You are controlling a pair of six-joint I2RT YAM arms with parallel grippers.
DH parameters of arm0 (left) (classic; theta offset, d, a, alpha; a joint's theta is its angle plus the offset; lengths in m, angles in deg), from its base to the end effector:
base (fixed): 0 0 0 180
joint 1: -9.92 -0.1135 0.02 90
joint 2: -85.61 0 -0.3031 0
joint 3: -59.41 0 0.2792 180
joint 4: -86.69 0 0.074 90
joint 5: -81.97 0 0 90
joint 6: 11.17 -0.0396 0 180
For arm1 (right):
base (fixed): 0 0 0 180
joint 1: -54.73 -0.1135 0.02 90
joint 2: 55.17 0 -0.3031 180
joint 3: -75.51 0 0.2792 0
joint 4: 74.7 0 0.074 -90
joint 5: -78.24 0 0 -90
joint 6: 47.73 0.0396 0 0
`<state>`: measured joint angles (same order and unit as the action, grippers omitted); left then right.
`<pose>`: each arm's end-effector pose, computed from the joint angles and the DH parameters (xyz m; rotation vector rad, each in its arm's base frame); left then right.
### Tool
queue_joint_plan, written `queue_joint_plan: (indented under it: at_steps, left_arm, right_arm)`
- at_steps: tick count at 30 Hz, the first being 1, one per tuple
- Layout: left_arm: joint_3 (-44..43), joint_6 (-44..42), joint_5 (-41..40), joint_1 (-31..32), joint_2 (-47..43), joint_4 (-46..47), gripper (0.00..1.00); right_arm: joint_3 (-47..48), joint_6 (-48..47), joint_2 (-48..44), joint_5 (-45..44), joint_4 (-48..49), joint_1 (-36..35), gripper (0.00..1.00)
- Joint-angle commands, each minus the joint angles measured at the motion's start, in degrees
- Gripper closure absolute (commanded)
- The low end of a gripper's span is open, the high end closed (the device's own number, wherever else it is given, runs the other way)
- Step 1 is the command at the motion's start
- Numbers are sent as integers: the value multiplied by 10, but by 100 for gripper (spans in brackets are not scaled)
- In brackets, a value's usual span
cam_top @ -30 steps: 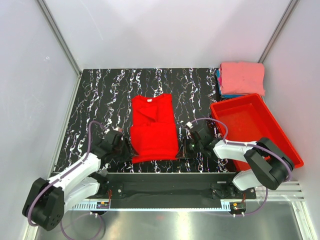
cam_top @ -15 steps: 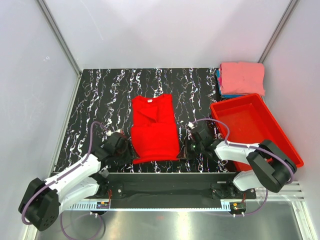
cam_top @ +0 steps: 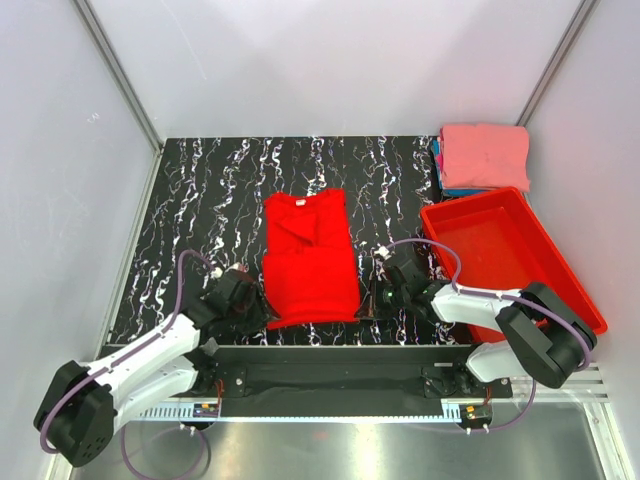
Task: Fold and stack the t-shirts
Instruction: Fold the tshirt
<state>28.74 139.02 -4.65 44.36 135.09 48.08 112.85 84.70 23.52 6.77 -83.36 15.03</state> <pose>0.1211 -0.0859 0.1582 -0.5847 2.6638 -0.6404 0.1780 0.1642 0.1408 -0.0944 2.6601 0.9619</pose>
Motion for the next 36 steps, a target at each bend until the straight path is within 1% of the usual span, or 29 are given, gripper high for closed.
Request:
queue_joint_plan:
  at_steps: [1,3,6,7,9,12,15,16,20,25,27,31,34,36]
  left_arm:
    - [31,15,-7,6,12,-35,51]
    - [27,13,-13,10,10,-43,54]
    - [13,12,-29,13,11,-56,65]
    - [3,7,-33,13,13,-61,80]
    - [-12,-7,-56,13,19,-82,100]
    - [-39,-23,-54,19,16,-76,100]
    - [-56,-20,-41,30,0,-70,100]
    - [-59,-19,-23,30,-2,-68,100]
    - [-76,-10,4,36,-9,-63,100]
    - [-135,-7,-9,36,-14,-92,100]
    - [-158,-16,-22,35,-1,-109,100]
    - [-236,-51,-50,27,46,-126,100]
    - [-284,-86,-37,-10,83,-117,100]
    - [-309,-106,-21,-45,114,-112,100]
  right_arm:
    - [-9,3,-8,-9,-3,-1,100]
    - [-8,2,-15,-10,-8,0,100]
    - [-7,1,-23,-15,-16,-1,100]
    - [-7,3,-28,-16,-22,-1,100]
    - [-8,5,-36,-19,-31,-1,100]
    - [-4,1,-57,-18,-65,-2,100]
    - [2,-1,-86,-17,-90,-1,100]
    - [4,0,-93,-17,-96,-1,100]
    - [20,-3,-143,-23,-152,-1,100]
    - [57,-11,-186,-43,-222,-2,100]
    - [83,-14,-191,-52,-239,-2,100]
    - [127,-23,-189,-72,-267,-1,100]
    - [172,-48,-151,-92,-288,-1,100]
    - [214,-60,-125,-103,-293,0,100]
